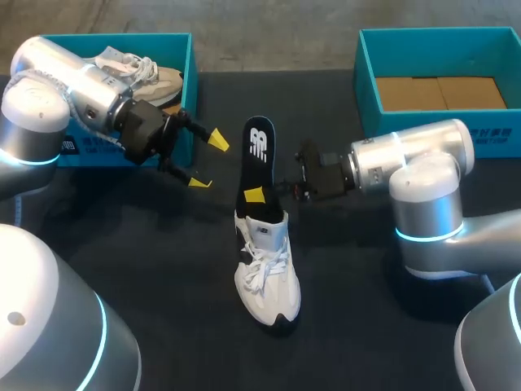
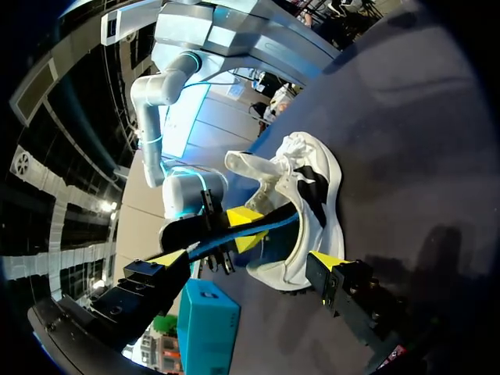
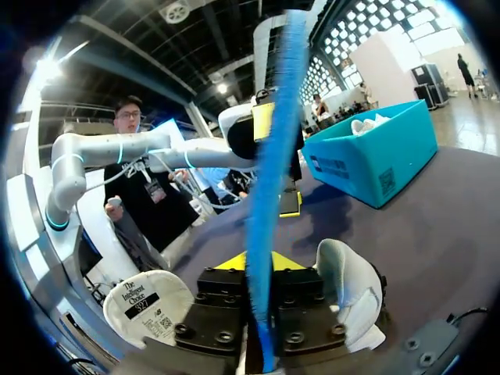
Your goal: Take the shoe out of the shoebox, open the shoe tongue, remove and reinsert the insole, then place the shoe into the shoebox
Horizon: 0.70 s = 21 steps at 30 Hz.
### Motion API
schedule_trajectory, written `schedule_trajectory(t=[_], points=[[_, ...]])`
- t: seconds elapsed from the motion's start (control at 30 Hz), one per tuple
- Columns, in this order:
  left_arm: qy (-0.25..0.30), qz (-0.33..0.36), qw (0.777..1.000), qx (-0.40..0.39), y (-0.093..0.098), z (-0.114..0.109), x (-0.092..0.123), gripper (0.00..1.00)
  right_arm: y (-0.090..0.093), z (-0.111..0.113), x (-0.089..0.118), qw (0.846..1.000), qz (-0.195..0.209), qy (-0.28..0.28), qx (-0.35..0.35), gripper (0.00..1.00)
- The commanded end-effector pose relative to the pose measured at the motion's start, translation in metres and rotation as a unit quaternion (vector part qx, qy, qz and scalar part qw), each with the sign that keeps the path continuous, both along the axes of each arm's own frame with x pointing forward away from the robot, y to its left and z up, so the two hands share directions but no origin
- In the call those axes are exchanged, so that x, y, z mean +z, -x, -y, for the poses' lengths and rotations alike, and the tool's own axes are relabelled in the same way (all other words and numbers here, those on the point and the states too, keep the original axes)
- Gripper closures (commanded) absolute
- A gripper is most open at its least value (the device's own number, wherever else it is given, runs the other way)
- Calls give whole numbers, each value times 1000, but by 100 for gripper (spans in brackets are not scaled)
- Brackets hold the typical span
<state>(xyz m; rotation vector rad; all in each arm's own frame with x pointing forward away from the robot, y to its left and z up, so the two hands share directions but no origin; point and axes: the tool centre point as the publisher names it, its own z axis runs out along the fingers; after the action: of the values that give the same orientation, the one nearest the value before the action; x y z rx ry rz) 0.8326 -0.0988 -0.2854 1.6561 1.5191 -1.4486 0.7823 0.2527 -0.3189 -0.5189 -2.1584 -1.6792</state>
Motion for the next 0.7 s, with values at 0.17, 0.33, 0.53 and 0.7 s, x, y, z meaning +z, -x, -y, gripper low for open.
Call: schedule_trajectory(t=[0.17, 0.33, 0.53, 0.7], points=[[-1, 1, 1000, 2, 1, -1, -1, 0, -7, -1, -10, 999, -24, 11, 27, 100], [-2, 1, 1000, 3, 1, -2, 0, 0, -2, 0, -16, 999, -35, 13, 28, 100], [-2, 0, 1000, 6, 1, -4, -1, 0, 5, -1, -20, 998, -46, 18, 29, 100], [-1, 0, 1000, 7, 1, -4, -1, 0, 11, -3, -28, 998, -58, 17, 31, 100]])
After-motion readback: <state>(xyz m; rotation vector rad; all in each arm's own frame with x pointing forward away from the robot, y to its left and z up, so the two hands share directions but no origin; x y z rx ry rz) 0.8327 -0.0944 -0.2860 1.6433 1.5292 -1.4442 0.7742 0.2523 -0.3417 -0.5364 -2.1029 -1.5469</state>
